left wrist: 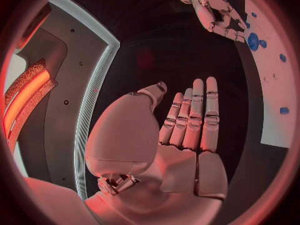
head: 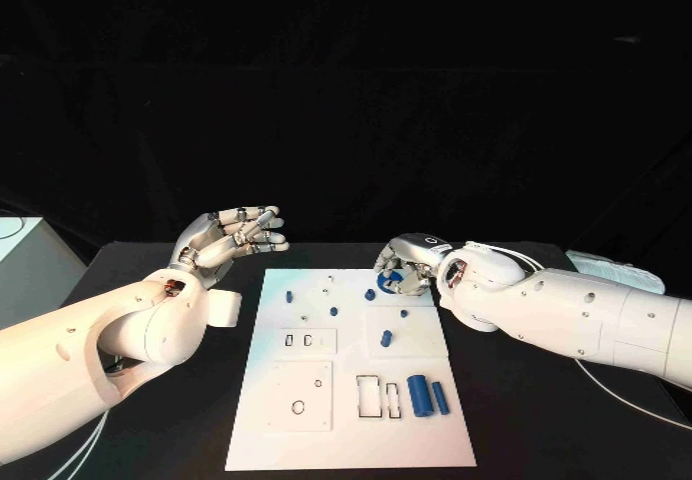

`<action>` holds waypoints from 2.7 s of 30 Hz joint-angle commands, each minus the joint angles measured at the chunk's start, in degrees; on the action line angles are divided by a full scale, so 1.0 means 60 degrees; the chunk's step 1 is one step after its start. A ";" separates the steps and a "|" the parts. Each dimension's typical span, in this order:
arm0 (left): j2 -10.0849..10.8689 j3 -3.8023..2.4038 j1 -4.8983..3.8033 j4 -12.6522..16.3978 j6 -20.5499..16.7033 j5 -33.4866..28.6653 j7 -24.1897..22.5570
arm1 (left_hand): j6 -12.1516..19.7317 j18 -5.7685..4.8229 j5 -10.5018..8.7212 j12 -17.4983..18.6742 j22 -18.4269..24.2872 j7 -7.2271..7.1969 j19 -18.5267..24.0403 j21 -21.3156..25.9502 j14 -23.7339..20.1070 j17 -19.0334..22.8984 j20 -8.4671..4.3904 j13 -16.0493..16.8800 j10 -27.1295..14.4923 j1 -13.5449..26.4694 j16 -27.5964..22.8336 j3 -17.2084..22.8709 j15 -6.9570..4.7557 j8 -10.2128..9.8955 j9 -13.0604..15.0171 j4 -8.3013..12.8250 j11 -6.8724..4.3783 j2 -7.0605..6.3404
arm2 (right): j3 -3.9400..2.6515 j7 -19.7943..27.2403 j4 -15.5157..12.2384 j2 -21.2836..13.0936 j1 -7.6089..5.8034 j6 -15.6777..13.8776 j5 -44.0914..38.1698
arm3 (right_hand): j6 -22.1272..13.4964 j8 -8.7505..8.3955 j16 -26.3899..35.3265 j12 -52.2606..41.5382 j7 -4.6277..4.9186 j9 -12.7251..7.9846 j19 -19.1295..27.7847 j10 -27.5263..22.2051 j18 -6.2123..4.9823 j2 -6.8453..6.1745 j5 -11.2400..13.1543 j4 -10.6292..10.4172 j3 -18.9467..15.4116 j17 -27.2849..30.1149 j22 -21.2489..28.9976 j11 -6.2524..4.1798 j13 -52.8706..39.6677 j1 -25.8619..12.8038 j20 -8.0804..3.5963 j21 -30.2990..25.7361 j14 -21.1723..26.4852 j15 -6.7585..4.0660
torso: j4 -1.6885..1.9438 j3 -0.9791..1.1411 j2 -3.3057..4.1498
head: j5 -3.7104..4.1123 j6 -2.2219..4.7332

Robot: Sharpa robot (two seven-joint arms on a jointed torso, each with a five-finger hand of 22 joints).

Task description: Assemble the parts on the task board

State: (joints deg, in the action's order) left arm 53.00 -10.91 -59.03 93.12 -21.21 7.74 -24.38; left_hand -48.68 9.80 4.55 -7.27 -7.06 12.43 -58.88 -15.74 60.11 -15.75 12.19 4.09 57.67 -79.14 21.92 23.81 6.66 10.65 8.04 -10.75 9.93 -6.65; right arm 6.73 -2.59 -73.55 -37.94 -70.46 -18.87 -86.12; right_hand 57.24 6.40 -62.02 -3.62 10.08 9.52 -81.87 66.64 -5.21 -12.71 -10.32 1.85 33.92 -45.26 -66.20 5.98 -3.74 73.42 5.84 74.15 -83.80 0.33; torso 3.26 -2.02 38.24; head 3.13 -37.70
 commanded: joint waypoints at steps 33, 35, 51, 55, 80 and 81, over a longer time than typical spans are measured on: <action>-0.0135 -0.0035 0.0052 0.0008 0.0293 0.0143 0.0063 | -0.0074 0.0089 -0.0039 0.0089 -0.0007 0.0213 0.0094 -0.0042 -0.0281 -0.0116 0.0021 -0.0016 0.0068 0.0000 0.0152 0.0163 0.0026 0.0029 -0.0012 0.0022 0.0041 -0.0096 | -0.0006 -0.1110 -0.0193 0.0326 0.0097 0.0590 -0.1581 | -0.0070 -0.0026 -0.1072 -0.0020 -0.0068 0.0079 0.0029 -0.0076 0.0071 -0.0218 0.0046 -0.0292 -0.0219 -0.0990 0.0129 -0.0040 -0.0034 -0.0108 0.0080 -0.0042 -0.0097 0.0029 | 0.0168 -0.0127 0.0532 | 0.0143 -0.0020; -0.0151 -0.0036 0.0052 -0.0005 0.0296 0.0144 0.0064 | -0.0074 0.0089 -0.0039 0.0089 -0.0007 0.0213 0.0094 -0.0042 -0.0281 -0.0116 0.0021 -0.0016 0.0068 0.0000 0.0152 0.0163 0.0026 0.0029 -0.0012 0.0022 0.0041 -0.0096 | -0.0006 -0.1162 -0.0174 0.0342 0.0100 0.0607 -0.1602 | -0.0064 -0.0021 -0.1102 -0.0026 -0.0077 0.0086 0.0025 -0.0046 0.0070 -0.0199 0.0038 -0.0309 -0.0214 -0.1004 0.0130 -0.0048 -0.0038 -0.0101 0.0075 -0.0044 -0.0093 0.0023 | 0.0171 -0.0134 0.0552 | 0.0156 -0.0050; -0.0176 -0.0040 0.0051 -0.0059 0.0253 0.0170 0.0158 | -0.0099 0.0092 -0.0034 0.0107 -0.0017 0.0214 0.0129 -0.0070 -0.0394 -0.0201 0.0022 -0.0017 0.0092 -0.0074 0.0256 0.0291 0.0027 0.0038 -0.0013 0.0105 0.0041 -0.0068 | -0.0006 -0.1225 -0.0174 0.0380 0.0113 0.0082 -0.1446 | 0.0396 0.0291 -0.1447 -0.0070 -0.0134 0.0315 -0.0049 0.0476 0.0092 0.0031 -0.0741 -0.0756 -0.0121 -0.1131 -0.0023 -0.0144 -0.0081 -0.0290 0.0006 0.0023 -0.0014 -0.0046 | 0.0197 -0.0150 0.0602 | 0.0174 -0.0074; -0.0171 -0.0041 0.0051 -0.0076 0.0246 0.0171 0.0180 | -0.0110 0.0093 -0.0031 0.0121 -0.0027 0.0212 0.0146 -0.0093 -0.0454 -0.0244 0.0017 -0.0019 0.0104 -0.0128 0.0311 0.0380 0.0025 0.0040 -0.0015 0.0171 0.0039 -0.0056 | -0.0006 -0.1167 -0.0214 0.0368 0.0117 -0.0324 -0.1286 | 0.0576 0.0429 -0.1556 -0.0096 -0.0214 0.0429 -0.0098 0.0727 0.0114 0.0099 -0.0801 -0.0788 -0.0091 -0.1209 -0.0159 -0.0224 -0.0115 -0.0239 -0.0054 0.0107 -0.0021 -0.0109 | 0.0191 -0.0151 0.0626 | 0.0185 -0.0052; -0.0171 -0.0048 0.0051 -0.0158 0.0185 0.0156 0.0241 | -0.0087 0.0085 -0.0031 0.0200 -0.0084 0.0249 0.0191 -0.0209 -0.0593 -0.0369 -0.0006 -0.0036 0.0077 -0.0251 0.0487 0.0689 0.0030 0.0011 -0.0037 0.0408 0.0064 -0.0055 | -0.0060 -0.1573 -0.0234 0.0711 0.0130 -0.1829 -0.1468 | 0.0791 0.0779 -0.2020 -0.0014 -0.0368 0.0838 -0.0285 0.1079 0.0219 0.0450 -0.0628 -0.0654 0.0206 -0.1704 -0.0736 -0.0366 -0.0140 0.0138 -0.0186 0.0482 -0.0108 -0.0228 | 0.0220 -0.0193 0.0688 | 0.0260 0.0131; -0.0173 -0.0049 0.0051 -0.0157 0.0186 0.0156 0.0241 | -0.0088 0.0084 -0.0031 0.0204 -0.0089 0.0249 0.0195 -0.0218 -0.0599 -0.0376 -0.0008 -0.0036 0.0079 -0.0254 0.0498 0.0707 0.0030 0.0010 -0.0038 0.0423 0.0064 -0.0058 | -0.0063 -0.1608 -0.0178 0.0775 0.0127 -0.1874 -0.1529 | 0.0790 0.0783 -0.2025 -0.0013 -0.0367 0.0843 -0.0287 0.1081 0.0221 0.0441 -0.0629 -0.0647 0.0206 -0.1708 -0.0743 -0.0365 -0.0140 0.0139 -0.0187 0.0487 -0.0108 -0.0228 | 0.0229 -0.0197 0.0695 | 0.0306 0.0148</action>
State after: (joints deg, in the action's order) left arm 52.09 -11.14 -58.71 92.09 -20.52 8.45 -22.69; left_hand -48.95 9.69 4.55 -6.43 -7.54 12.56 -58.03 -16.80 56.91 -17.95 12.19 3.94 57.86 -80.07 24.64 27.70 6.97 10.65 7.91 -8.13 10.14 -6.93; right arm 6.40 -10.82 -75.03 -33.64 -69.67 -27.14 -93.10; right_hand 61.65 10.79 -73.79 -3.92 7.94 14.50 -83.30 72.75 -4.36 -10.32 -13.71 -2.29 34.95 -55.46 -70.57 3.86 -4.51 73.69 4.81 76.86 -84.02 -0.64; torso 4.52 -3.09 42.31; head 4.52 -37.01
